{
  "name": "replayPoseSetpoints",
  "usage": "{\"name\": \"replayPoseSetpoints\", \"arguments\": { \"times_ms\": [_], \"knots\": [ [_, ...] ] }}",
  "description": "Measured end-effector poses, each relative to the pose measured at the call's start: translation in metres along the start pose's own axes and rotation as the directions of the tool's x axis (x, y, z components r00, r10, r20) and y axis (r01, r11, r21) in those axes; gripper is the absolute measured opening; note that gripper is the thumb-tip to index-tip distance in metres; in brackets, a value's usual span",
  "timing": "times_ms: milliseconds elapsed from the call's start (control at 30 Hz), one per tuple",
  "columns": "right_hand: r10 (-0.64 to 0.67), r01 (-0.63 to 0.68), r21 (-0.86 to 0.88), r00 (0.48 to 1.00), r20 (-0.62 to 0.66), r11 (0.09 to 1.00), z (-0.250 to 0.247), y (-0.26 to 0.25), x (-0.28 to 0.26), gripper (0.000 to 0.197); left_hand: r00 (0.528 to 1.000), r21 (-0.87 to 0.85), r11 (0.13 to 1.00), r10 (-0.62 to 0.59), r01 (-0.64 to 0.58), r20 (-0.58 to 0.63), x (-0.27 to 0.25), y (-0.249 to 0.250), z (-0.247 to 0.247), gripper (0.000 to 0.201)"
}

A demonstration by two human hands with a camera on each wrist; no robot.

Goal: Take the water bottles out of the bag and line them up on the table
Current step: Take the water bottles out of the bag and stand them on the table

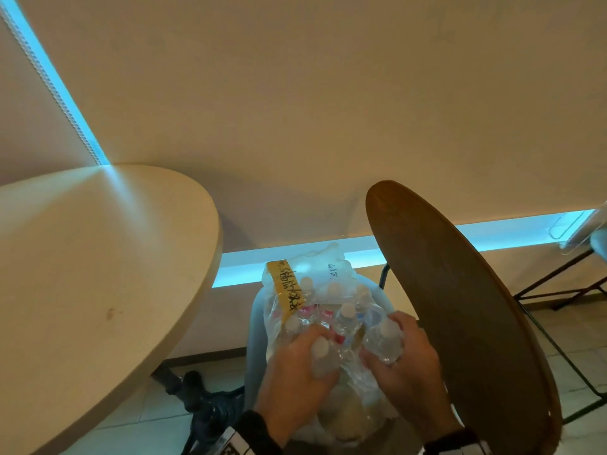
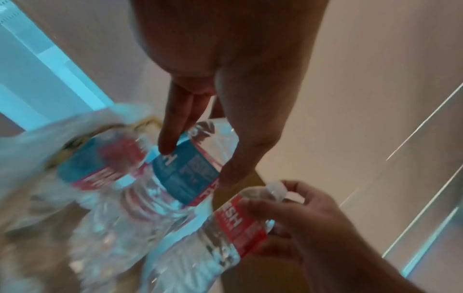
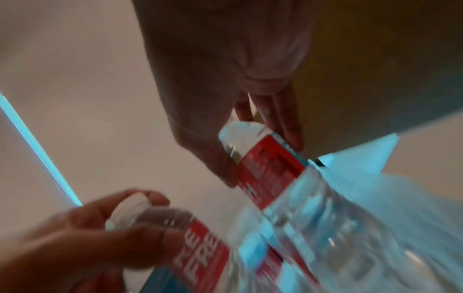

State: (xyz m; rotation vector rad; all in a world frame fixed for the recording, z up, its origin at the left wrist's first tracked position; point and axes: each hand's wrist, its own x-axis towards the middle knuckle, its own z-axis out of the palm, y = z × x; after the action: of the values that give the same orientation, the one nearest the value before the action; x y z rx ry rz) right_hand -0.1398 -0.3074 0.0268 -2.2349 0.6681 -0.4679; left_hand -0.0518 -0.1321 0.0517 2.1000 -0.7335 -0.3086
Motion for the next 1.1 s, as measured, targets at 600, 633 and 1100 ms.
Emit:
{"name": "replayPoseSetpoints", "arguments": {
  "times_ms": [600, 633, 1100],
  "knots": [
    [-0.774, 0.744, 0.278, 0.633, -0.006, 0.607, -0.083, -0.324, 0.036, 0.066, 0.788, -0.025, 0.972, 0.176, -0.235, -0.59, -0.102, 0.122, -0.261, 0.074],
    [-0.794, 0.758, 0.289, 0.608, 0.014, 0.585, -0.075, -0.336, 0.038, 0.065, 0.773, -0.018, 0.975, 0.165, -0.222, -0.612, -0.106, 0.12, -0.272, 0.074],
    [-0.854, 0.771, 0.369, 0.466, 0.23, 0.52, 0.065, -0.438, 0.031, 0.065, 0.618, 0.132, 0.98, 0.011, 0.151, -0.786, -0.147, 0.07, -0.353, 0.073]
  ]
}}
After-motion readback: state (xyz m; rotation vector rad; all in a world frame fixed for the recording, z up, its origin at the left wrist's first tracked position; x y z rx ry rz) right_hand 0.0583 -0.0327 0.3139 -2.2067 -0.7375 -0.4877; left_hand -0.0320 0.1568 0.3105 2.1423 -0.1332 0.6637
